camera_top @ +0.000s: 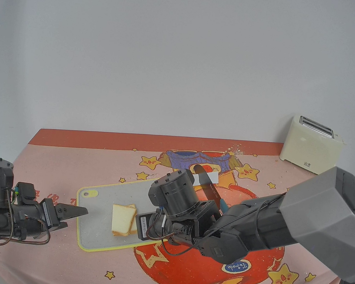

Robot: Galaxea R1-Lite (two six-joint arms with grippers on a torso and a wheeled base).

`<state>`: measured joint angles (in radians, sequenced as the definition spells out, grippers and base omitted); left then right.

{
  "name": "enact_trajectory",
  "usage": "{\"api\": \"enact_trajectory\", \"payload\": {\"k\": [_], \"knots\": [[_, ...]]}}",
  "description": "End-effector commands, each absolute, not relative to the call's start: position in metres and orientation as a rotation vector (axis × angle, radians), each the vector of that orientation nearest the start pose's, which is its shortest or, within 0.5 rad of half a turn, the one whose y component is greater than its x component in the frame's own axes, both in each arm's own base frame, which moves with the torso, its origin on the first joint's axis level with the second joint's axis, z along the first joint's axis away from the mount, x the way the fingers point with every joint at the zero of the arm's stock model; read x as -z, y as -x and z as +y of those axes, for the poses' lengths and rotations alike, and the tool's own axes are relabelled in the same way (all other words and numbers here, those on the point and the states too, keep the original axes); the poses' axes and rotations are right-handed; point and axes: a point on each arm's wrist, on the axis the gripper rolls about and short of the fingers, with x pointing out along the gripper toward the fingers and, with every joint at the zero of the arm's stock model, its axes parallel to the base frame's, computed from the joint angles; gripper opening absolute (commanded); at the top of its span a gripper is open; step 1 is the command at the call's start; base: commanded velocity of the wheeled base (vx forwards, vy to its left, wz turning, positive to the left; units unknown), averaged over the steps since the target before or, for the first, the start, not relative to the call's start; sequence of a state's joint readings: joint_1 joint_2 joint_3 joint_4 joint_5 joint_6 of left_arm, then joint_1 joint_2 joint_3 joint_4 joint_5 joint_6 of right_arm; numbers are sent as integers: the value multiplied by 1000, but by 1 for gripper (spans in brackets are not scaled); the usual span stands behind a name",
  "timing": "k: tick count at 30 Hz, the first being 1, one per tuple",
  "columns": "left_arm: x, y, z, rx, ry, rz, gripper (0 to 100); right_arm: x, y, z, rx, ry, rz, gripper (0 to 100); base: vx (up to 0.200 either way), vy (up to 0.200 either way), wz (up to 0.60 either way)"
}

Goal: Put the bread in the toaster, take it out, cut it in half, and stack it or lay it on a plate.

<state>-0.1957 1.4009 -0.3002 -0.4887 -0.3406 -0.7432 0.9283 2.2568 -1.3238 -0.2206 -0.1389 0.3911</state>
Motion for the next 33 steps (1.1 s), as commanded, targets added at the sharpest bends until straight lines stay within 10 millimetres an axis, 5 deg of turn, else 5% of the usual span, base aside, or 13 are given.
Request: {"api": "enact_trajectory", "payload": {"k": [1,18,33], "knots": [[-122,-167,-22,258,815,765,100,-61,-262,350,-619,21,769,0,0,0,0],[-95,-214,-23,225,848,913,100,-58,-255,368,-660,26,758,0,0,0,0],[-99,-219,-28,250,844,908,100,-64,-227,401,-755,33,732,0,0,0,0]]}}
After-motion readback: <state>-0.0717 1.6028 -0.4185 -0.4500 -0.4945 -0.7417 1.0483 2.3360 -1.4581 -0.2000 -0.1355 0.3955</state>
